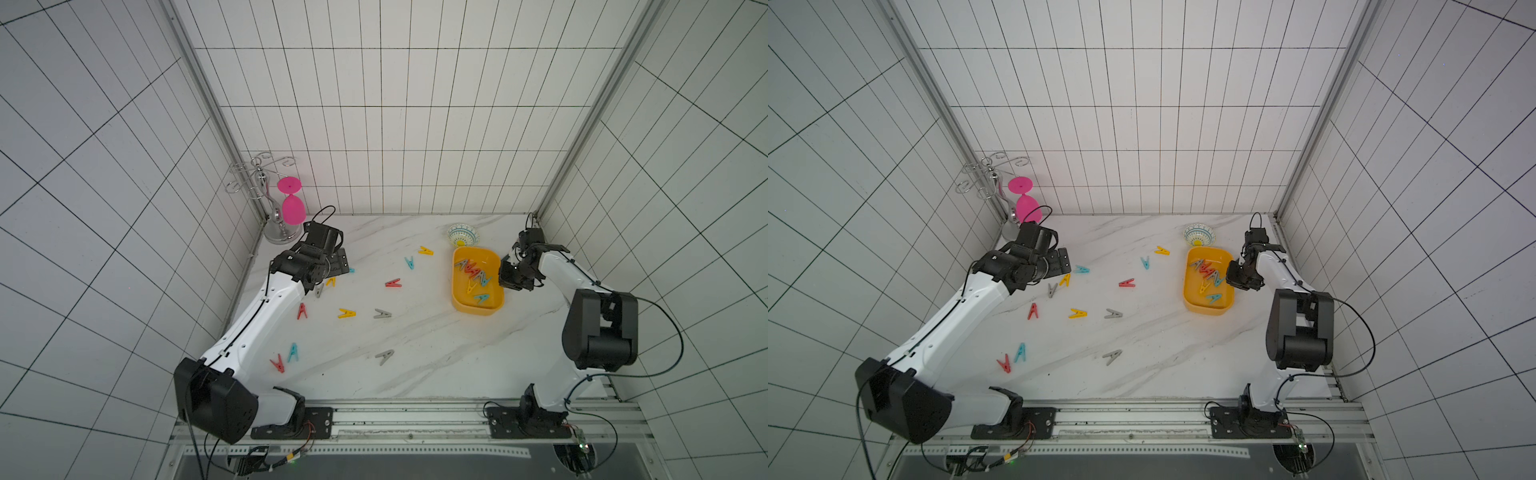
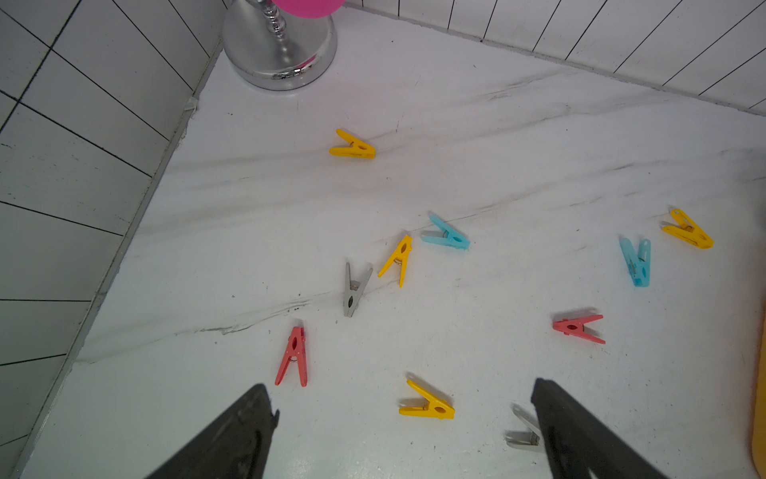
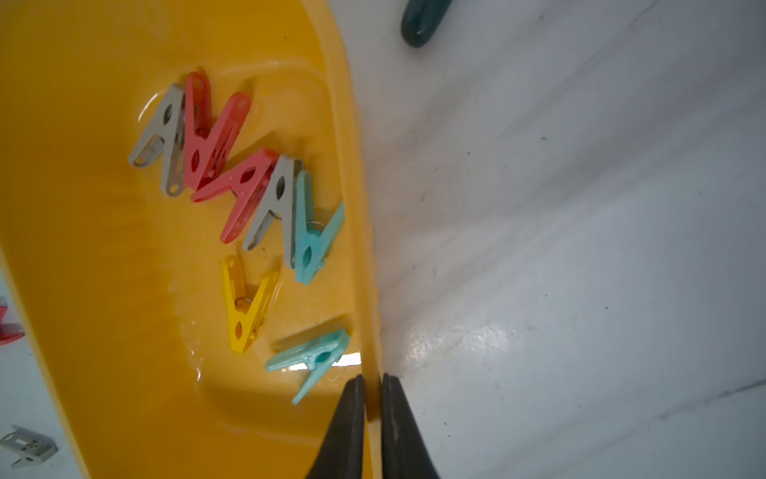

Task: Put the clothespins into the storage box
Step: Adjust the storage box at the center of the board.

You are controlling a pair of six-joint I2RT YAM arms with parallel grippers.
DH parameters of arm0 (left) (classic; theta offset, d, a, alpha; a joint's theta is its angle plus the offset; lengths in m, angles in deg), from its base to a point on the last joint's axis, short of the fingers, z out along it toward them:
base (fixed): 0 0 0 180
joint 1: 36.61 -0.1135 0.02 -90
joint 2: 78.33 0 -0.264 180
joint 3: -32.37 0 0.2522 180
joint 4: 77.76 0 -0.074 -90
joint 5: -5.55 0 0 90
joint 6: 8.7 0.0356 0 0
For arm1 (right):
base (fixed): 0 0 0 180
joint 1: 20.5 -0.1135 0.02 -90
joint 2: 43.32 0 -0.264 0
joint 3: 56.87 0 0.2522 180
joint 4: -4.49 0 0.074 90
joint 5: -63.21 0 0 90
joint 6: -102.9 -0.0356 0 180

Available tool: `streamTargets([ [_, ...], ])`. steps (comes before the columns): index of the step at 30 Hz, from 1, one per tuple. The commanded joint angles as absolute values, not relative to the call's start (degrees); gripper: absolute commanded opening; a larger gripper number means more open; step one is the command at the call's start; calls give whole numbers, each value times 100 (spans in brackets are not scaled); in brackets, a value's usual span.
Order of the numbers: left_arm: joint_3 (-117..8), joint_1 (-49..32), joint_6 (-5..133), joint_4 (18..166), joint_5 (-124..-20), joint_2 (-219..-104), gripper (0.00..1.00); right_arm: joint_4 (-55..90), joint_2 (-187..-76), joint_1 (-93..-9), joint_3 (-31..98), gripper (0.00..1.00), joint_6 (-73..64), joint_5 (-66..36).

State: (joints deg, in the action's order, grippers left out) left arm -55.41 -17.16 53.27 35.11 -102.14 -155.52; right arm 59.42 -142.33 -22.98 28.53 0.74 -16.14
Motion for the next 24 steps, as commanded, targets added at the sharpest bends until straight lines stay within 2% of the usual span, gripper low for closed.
streamTargets([
  [1, -5565, -1718, 5336, 3641, -10185, -15511, 99, 6052, -14249, -2535, 2591, 12, 164, -1589],
  [8, -5592, -1718, 5339, 3627, -10156, -15505, 99, 6149, -14122, -2771, 2469, 11, 235, -1607],
  [14, -5677, -1718, 5342, 3603, -10120, -15528, 99, 6192, -14335, -2766, 2694, 26, 157, -1705],
  [15, -5690, -1718, 5353, 3596, -10123, -15527, 99, 6193, -14396, -2770, 2752, 26, 156, -1666],
  [19, -5725, -1718, 5388, 3565, -10158, -15535, 99, 6210, -14462, -2800, 2819, 15, 228, -1624],
  [24, -5757, -1718, 5389, 3570, -10150, -15576, 99, 6255, -14328, -2930, 2692, 11, 380, -1585],
])
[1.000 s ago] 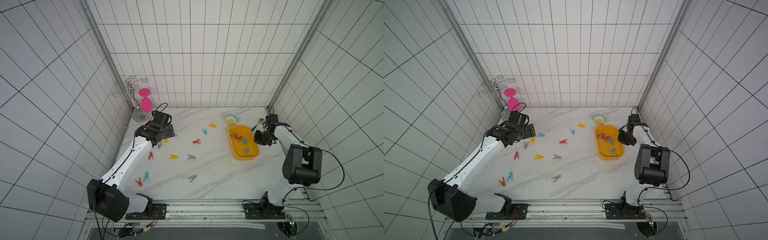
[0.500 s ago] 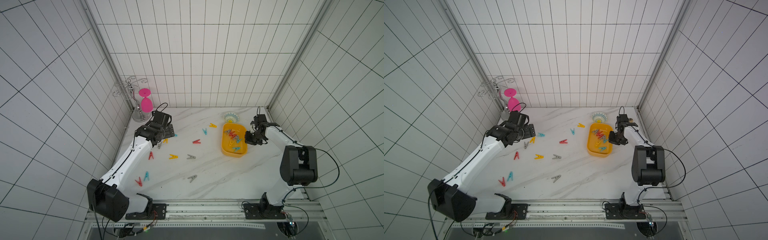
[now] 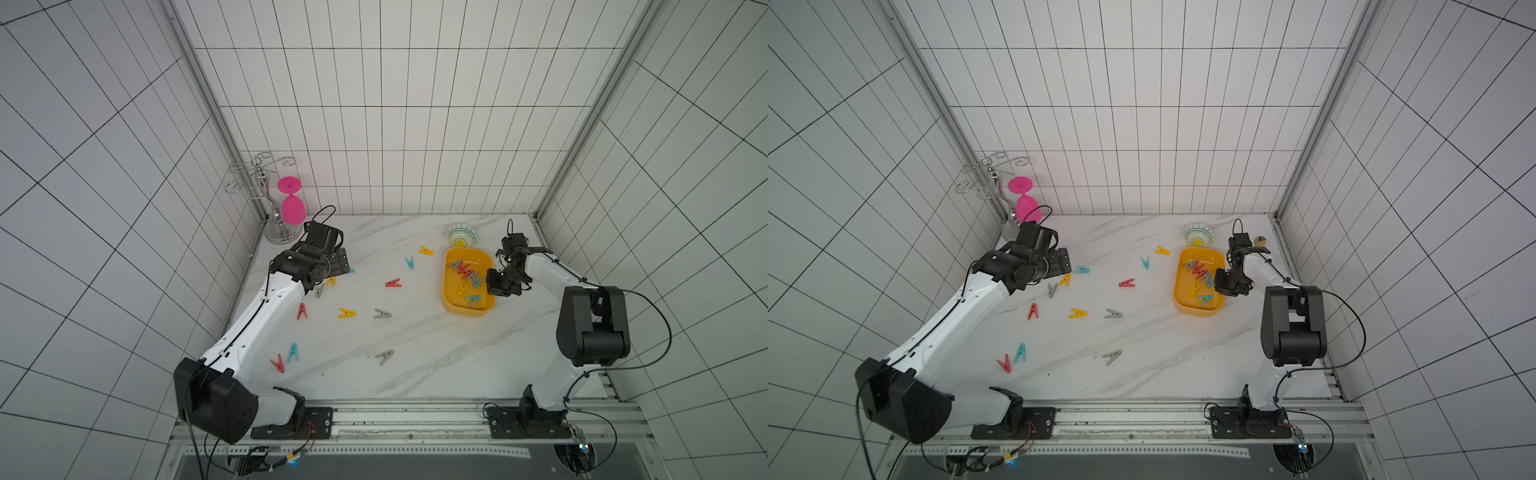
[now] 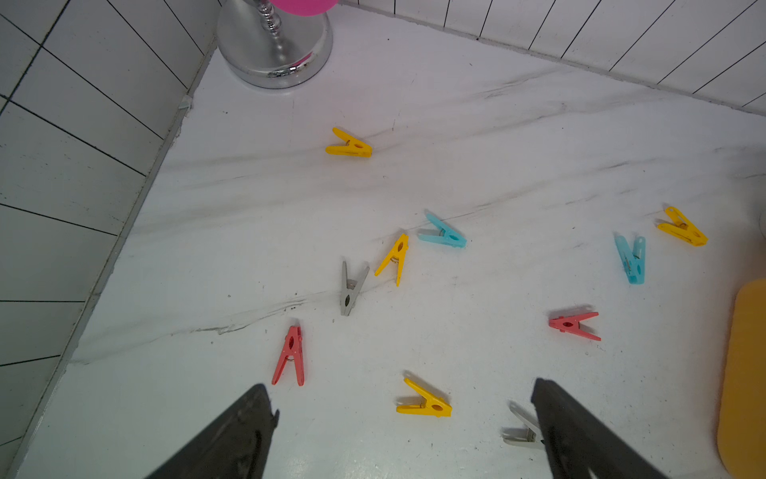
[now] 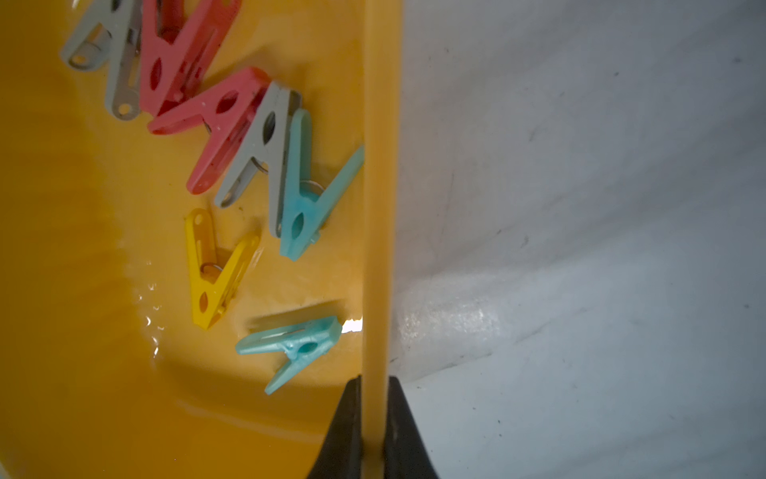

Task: Put the clothespins into the storage box
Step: Adjust the storage box at the center of the board.

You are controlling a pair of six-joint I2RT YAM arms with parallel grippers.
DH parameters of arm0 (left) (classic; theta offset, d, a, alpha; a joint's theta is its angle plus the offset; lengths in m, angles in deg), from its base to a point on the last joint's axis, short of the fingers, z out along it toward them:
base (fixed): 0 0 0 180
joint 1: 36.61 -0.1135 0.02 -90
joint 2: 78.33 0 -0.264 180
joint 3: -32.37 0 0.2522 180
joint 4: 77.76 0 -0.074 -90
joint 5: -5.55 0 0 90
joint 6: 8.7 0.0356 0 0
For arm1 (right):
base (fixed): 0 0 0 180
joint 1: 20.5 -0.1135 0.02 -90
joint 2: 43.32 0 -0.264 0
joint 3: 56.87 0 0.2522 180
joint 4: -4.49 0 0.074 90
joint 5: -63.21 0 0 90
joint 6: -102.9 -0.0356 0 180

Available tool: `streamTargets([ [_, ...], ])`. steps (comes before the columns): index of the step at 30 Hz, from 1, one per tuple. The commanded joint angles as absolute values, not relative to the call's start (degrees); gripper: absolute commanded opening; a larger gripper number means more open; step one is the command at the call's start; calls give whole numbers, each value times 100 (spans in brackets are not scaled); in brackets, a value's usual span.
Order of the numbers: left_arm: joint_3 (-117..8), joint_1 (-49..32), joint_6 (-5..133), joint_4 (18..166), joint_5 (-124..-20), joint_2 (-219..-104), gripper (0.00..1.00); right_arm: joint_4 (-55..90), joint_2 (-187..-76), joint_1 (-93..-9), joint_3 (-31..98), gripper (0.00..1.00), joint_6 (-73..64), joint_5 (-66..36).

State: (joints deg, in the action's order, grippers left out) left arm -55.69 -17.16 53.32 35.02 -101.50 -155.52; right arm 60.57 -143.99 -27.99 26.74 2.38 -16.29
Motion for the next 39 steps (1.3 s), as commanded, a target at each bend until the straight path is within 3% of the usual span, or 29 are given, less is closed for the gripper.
streamTargets([
  [1, -5760, -1718, 5388, 3581, -10141, -15576, 99, 6272, -14298, -2972, 2662, 11, 390, -1605],
  [10, -5859, -1718, 5406, 3559, -10166, -15596, 99, 6394, -13863, -3205, 2142, 12, 323, -1697],
  [14, -5884, -1720, 5388, 3578, -10156, -15640, 99, 6562, -13803, -3263, 2155, 17, 323, -1804],
  [16, -5906, -1720, 5399, 3568, -10180, -15660, 99, 6736, -13726, -3264, 2284, 22, 331, -1910],
  [19, -5934, -1734, 5423, 3557, -10218, -15678, 98, 7132, -13548, -3263, 2698, 38, 332, -2234],
  [24, -5935, -1787, 5415, 3589, -10189, -15734, 99, 7330, -13465, -3285, 3708, 48, 502, -2410],
  [34, -5939, -1828, 5357, 3633, -10036, -15914, 98, 7689, -15456, -4009, 6709, 60, 2029, -1613],
  [39, -5889, -1815, 5388, 3618, -9983, -15922, 99, 8349, -16679, -4311, 8177, 61, 2990, -1506],
])
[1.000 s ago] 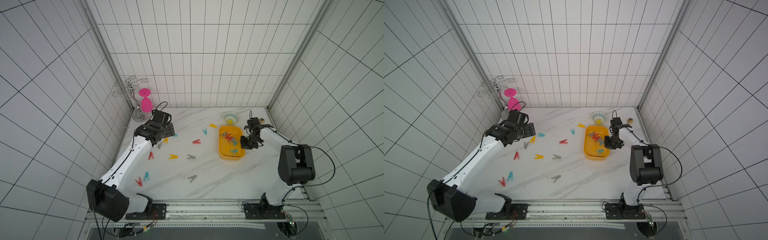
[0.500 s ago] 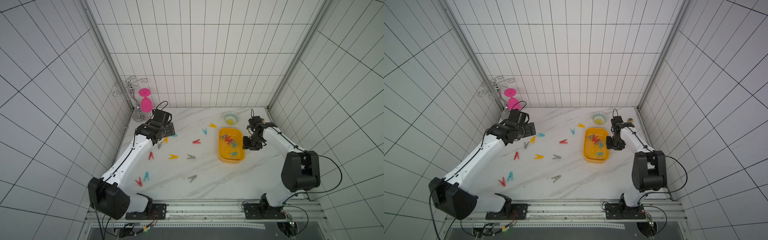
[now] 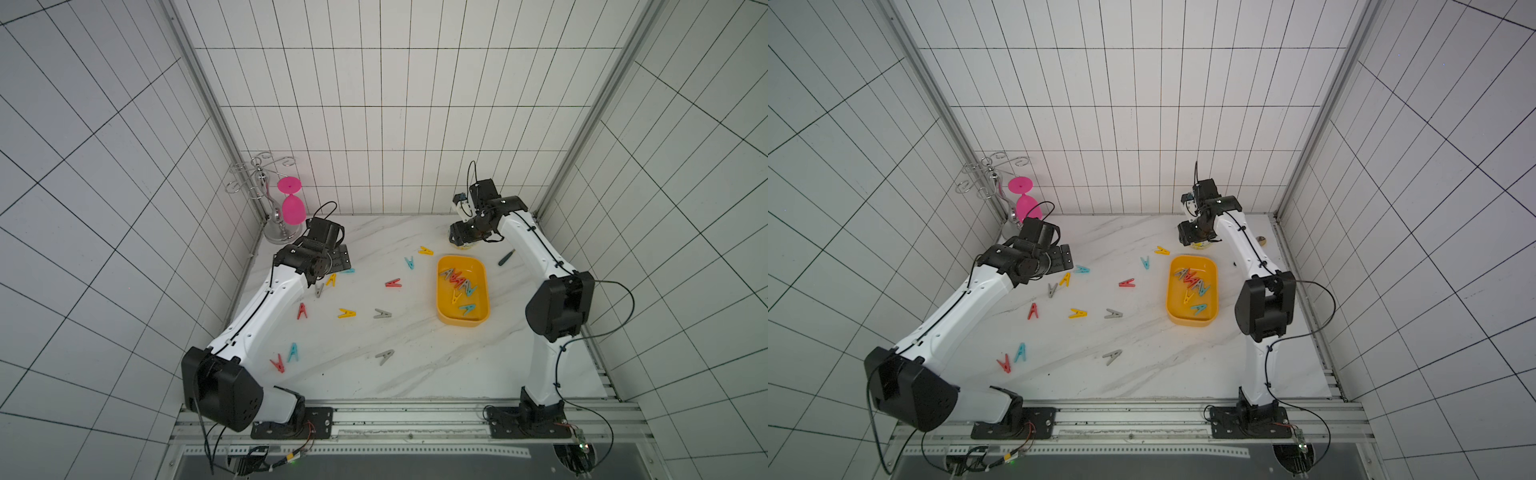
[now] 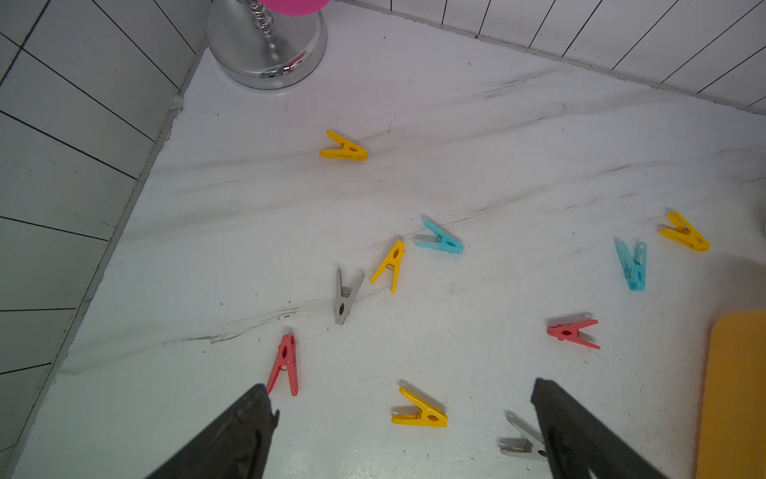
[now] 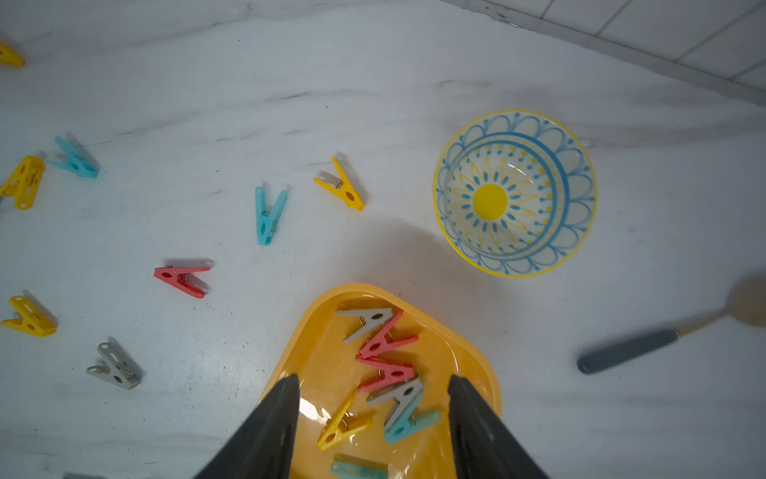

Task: Put the clothespins into the storage box
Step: Adjust the storage box at the center of the board, then pick up the clothespin from the center of the board.

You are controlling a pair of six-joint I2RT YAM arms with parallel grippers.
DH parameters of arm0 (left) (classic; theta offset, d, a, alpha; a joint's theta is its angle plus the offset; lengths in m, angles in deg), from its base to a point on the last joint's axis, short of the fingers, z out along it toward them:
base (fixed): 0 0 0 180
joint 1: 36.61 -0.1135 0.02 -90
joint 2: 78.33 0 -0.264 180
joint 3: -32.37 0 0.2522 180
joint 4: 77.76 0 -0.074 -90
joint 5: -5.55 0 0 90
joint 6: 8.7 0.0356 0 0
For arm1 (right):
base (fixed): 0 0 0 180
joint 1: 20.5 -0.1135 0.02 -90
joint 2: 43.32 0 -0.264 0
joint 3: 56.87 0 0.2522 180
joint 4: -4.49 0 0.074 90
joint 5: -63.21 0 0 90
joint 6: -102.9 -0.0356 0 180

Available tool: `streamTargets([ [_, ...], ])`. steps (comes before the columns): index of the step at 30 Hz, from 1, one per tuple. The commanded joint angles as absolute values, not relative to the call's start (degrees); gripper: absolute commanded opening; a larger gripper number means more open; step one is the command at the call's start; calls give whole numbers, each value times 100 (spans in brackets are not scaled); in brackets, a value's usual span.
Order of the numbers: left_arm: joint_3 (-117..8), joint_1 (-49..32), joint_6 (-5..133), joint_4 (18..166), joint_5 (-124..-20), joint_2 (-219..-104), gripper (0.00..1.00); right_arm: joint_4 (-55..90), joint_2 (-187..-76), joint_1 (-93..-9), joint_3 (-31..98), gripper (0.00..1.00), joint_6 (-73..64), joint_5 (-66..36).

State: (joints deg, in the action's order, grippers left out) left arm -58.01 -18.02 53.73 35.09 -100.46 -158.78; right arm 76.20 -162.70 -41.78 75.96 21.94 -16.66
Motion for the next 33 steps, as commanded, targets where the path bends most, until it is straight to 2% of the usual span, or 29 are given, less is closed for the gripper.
streamTargets([
  [1, -5880, -1807, 5388, 3619, -9968, -15928, 99, 8463, -16885, -4347, 8435, 61, 3143, -1538],
  [12, -6043, -1789, 5277, 3444, -9628, -16414, 97, 7860, -17777, -4529, 9289, 62, 3180, -1826],
  [25, -6076, -1774, 5181, 3527, -9353, -16436, 97, 7287, -18795, -4573, 10141, 63, 2563, -1470],
  [33, -6049, -1772, 5186, 3615, -9301, -16395, 97, 7263, -19104, -4625, 10175, 67, 2519, -1740],
])
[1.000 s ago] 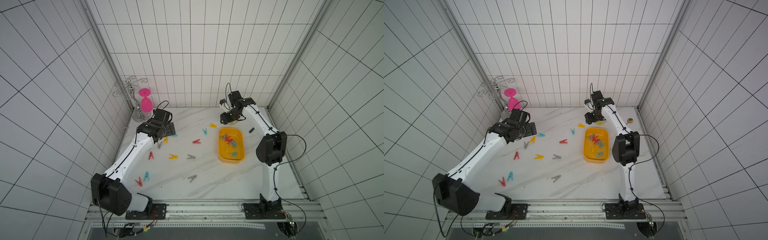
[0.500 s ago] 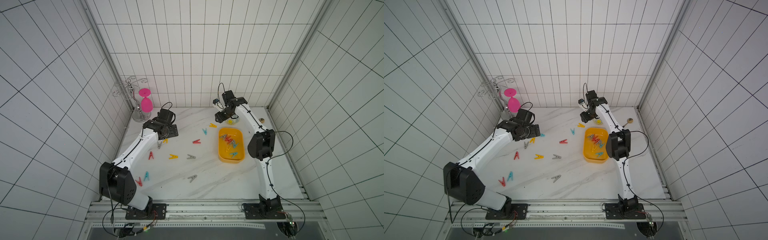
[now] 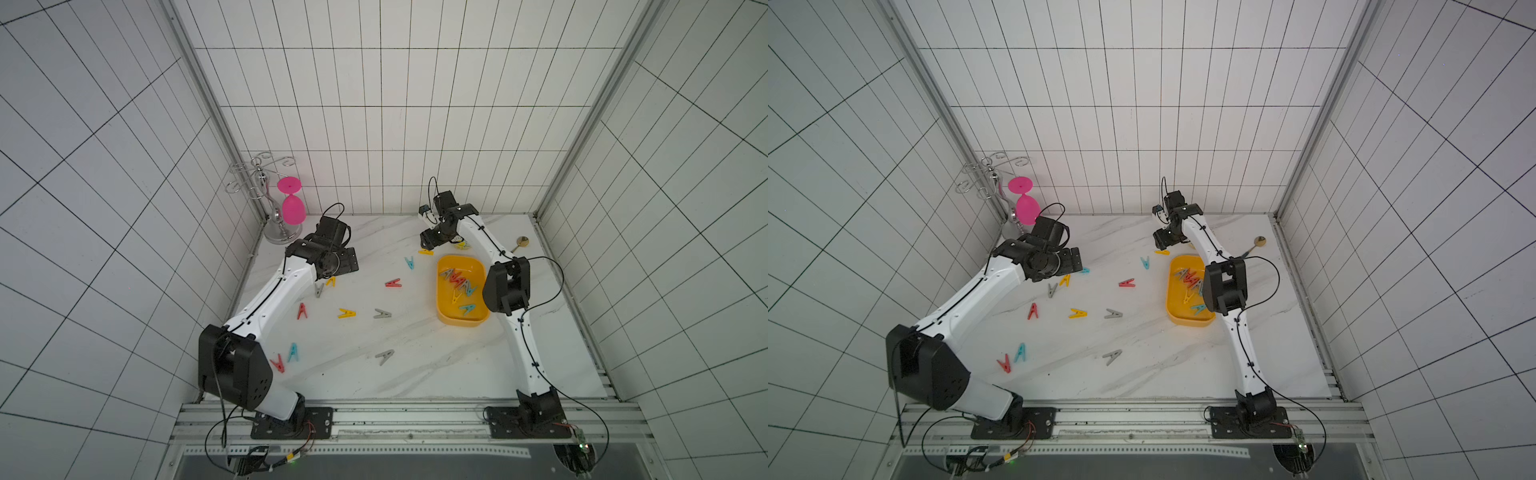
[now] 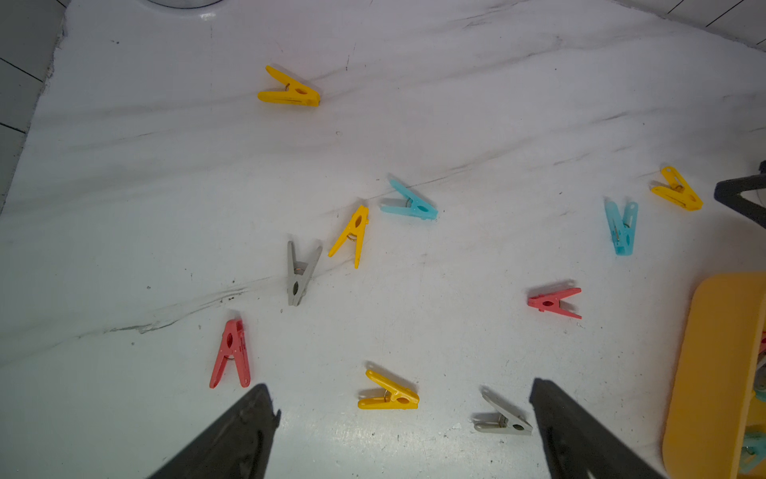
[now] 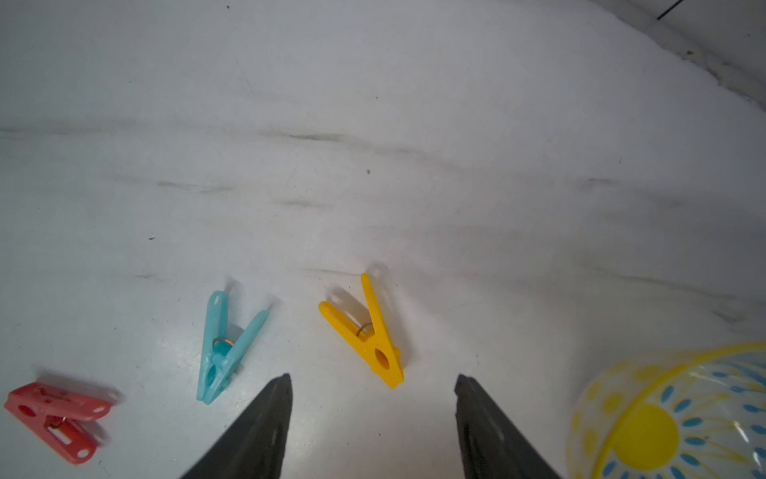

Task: Put the clothespins into the storage box
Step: Pick up the clothespin from the center of the board.

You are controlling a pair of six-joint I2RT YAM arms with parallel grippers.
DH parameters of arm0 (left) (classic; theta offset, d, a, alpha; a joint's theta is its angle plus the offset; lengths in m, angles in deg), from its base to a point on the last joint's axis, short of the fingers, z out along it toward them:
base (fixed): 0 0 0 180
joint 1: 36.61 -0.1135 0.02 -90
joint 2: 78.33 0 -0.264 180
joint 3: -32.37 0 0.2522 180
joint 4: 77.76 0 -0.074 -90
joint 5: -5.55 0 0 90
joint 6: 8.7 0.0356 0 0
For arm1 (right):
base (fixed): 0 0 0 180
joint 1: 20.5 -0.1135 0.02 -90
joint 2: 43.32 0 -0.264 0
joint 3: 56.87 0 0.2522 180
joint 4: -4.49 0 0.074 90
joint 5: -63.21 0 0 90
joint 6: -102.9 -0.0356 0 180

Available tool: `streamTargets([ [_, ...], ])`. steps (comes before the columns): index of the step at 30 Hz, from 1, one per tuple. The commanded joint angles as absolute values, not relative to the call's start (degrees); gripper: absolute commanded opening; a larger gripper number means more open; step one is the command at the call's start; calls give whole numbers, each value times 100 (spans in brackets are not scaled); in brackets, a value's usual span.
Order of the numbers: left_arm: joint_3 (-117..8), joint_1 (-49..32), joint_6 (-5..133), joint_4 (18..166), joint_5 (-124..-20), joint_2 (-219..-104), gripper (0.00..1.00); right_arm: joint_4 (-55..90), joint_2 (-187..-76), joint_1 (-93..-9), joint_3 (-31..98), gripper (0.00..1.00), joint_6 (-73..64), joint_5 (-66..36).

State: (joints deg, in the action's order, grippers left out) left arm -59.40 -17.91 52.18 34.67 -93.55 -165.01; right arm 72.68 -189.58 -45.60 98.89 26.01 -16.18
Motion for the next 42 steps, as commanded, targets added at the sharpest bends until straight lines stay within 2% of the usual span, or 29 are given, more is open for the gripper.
streamTargets([
  [1, -6034, -1773, 5183, 3627, -9297, -16386, 98, 7299, -19128, -4625, 10163, 67, 2526, -1727],
  [18, -6044, -1771, 5160, 3672, -9455, -16394, 98, 7469, -19519, -4701, 10198, 66, 2712, -1834],
  [30, -6016, -1858, 5173, 3664, -9506, -16429, 98, 7612, -19634, -4827, 10084, 53, 3159, -1789],
  [34, -6005, -1868, 5177, 3665, -9499, -16422, 98, 7660, -19622, -4836, 10030, 43, 3175, -1718],
  [42, -5929, -1928, 5169, 3645, -9500, -16337, 98, 7369, -19396, -4854, 9590, 30, 3003, -1706],
])
